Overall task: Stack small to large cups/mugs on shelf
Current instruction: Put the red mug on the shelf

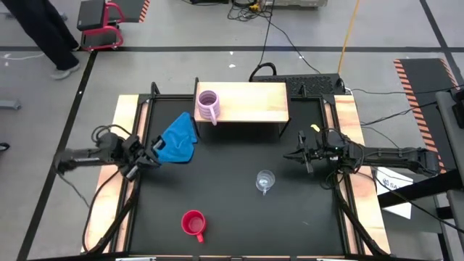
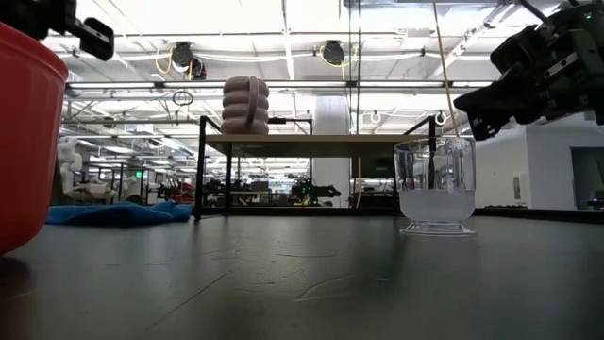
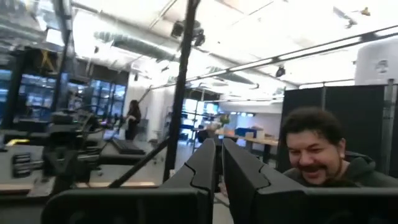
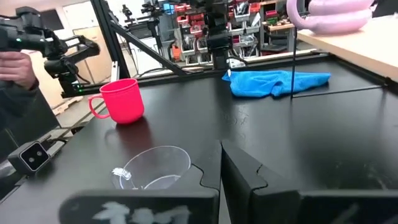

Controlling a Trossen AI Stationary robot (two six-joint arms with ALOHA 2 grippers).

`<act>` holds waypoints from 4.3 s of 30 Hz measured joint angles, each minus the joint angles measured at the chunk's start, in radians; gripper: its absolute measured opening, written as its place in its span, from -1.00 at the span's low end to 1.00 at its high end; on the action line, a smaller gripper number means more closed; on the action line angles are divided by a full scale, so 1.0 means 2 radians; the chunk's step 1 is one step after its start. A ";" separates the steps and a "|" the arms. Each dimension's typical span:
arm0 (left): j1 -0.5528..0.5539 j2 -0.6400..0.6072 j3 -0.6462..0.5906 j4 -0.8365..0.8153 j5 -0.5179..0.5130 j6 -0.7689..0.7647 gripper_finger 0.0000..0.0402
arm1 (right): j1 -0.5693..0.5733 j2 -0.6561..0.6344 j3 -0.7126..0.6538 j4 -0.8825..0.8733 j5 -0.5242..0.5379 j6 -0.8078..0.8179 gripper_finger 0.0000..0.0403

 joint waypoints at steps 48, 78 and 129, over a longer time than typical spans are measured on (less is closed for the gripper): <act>-0.396 0.383 0.358 -0.346 -0.434 0.128 -0.85 | 0.000 0.000 0.000 0.012 0.000 0.003 -1.00; -0.418 0.620 0.510 -0.553 -0.433 -0.058 -0.99 | 0.000 0.000 0.000 0.012 0.000 0.003 -1.00; -0.357 0.695 0.518 -0.534 -0.275 -0.081 -0.98 | 0.000 0.000 0.000 0.012 0.000 0.003 -1.00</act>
